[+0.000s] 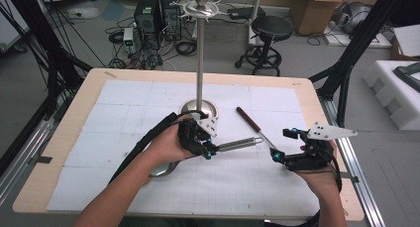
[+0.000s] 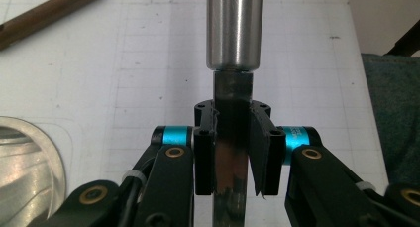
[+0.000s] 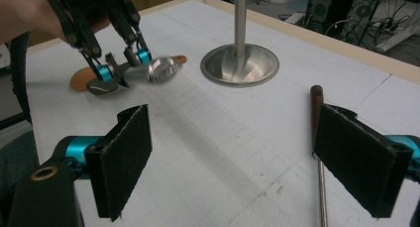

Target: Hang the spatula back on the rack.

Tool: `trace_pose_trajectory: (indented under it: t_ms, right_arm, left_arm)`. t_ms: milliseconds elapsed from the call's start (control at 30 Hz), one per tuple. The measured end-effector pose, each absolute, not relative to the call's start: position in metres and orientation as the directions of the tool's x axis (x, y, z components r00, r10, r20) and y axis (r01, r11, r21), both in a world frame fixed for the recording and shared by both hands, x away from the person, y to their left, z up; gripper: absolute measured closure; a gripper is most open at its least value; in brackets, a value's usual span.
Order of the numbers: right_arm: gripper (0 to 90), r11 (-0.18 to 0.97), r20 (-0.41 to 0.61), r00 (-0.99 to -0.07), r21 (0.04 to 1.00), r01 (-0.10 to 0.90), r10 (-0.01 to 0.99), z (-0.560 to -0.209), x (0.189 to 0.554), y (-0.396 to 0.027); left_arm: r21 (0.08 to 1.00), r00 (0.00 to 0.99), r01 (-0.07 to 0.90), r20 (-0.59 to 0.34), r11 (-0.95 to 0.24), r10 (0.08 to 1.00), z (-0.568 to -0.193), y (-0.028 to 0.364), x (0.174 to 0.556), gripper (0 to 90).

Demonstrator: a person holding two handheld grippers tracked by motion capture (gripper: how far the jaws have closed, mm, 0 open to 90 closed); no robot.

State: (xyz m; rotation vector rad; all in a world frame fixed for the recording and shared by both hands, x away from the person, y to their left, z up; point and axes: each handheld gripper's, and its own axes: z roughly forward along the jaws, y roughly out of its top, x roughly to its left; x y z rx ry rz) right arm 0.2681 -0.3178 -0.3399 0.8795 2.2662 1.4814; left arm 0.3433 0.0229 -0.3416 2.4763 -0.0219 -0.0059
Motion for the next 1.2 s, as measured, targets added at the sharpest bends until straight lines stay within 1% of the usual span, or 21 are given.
trace_pose_trajectory:
  t_ms: [167, 467, 1000, 1200]
  right_arm:
    - [14.5, 0.285, 0.084, -0.774, 0.901, 0.329, 0.628, -0.339, 0.268, -0.316]
    - [14.5, 0.286, 0.08, -0.776, 0.902, 0.324, 0.625, -0.339, 0.268, -0.315]
    - [14.5, 0.287, 0.082, -0.78, 0.902, 0.324, 0.62, -0.338, 0.268, -0.313]
    - [14.5, 0.288, 0.081, -0.781, 0.902, 0.322, 0.619, -0.338, 0.268, -0.313]
  left_arm:
    - [0.634, 1.0, -0.003, 0.012, -0.774, 0.006, -0.333, 0.03, 0.345, 74.6]
    - [0.679, 1.0, -0.02, 0.03, -0.734, 0.001, -0.306, 0.036, 0.341, 74.6]
    - [0.774, 0.998, 0.018, 0.027, -0.633, 0.061, -0.272, 0.058, 0.346, 74.7]
    - [0.798, 0.996, 0.051, 0.0, -0.601, 0.084, -0.267, 0.064, 0.349, 74.7]
